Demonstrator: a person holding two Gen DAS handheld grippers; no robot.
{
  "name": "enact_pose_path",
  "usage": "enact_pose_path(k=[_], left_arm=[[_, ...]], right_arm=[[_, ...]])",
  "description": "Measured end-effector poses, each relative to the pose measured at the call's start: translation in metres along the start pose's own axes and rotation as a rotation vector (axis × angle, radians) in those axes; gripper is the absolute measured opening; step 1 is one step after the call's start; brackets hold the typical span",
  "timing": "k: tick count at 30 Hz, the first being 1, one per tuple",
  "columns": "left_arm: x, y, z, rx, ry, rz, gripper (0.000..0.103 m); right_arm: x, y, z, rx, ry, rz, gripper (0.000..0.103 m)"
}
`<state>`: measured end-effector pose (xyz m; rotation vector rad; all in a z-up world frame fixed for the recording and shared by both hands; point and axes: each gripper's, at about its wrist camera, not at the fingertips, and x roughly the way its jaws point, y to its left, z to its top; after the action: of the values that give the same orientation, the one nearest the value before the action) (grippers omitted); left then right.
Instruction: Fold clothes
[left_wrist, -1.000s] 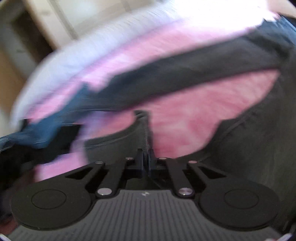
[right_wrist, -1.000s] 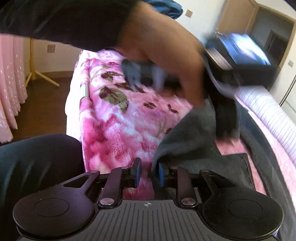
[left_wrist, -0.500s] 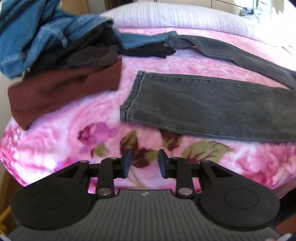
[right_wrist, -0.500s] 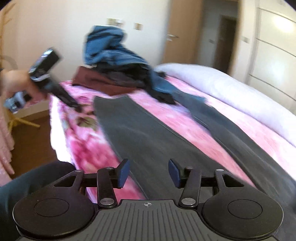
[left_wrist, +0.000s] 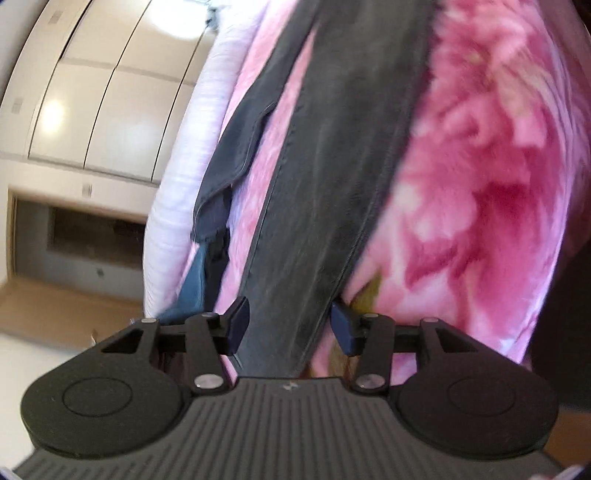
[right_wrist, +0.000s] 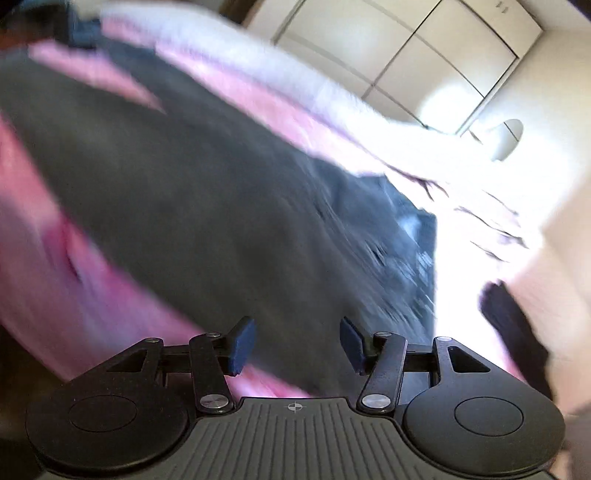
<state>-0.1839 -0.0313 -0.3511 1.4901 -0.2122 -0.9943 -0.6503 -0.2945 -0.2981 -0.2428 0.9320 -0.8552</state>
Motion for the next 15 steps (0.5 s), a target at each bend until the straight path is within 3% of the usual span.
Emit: enact_pose_path(k=[4, 7, 11, 12, 13, 14, 15], left_arm=[[0.005, -0.004, 0.0, 0.067, 0.01, -0.012, 0.033], [0.005, -0.01, 0.001, 0.149, 0.007, 0.006, 0.035], [0.01, -0.015, 0.004, 0.237, -0.001, 0.014, 0.035], [0.013, -0.014, 0.005, 0.239, 0.007, -0.009, 0.031], [0.016, -0.013, 0.006, 0.24, 0.017, -0.033, 0.014], [0.019, -0.011, 0.008, 0.22, 0.028, -0.048, 0.006], [0.022, -0.009, 0.009, 0.199, 0.04, -0.062, 0.005]], right_arm=[[0.008, 0.001, -0.038, -0.144, 0.07, -0.071, 0.056], [0.022, 0.009, -0.056, -0.299, 0.085, -0.137, 0.056], [0.033, 0.007, -0.065, -0.446, 0.03, -0.215, 0.056], [0.038, 0.006, -0.066, -0.486, 0.03, -0.214, 0.056], [0.04, 0.002, -0.068, -0.505, 0.03, -0.189, 0.055], [0.043, -0.002, -0.069, -0.522, 0.03, -0.162, 0.052], [0.041, -0.009, -0.069, -0.486, 0.024, -0.102, 0.033]])
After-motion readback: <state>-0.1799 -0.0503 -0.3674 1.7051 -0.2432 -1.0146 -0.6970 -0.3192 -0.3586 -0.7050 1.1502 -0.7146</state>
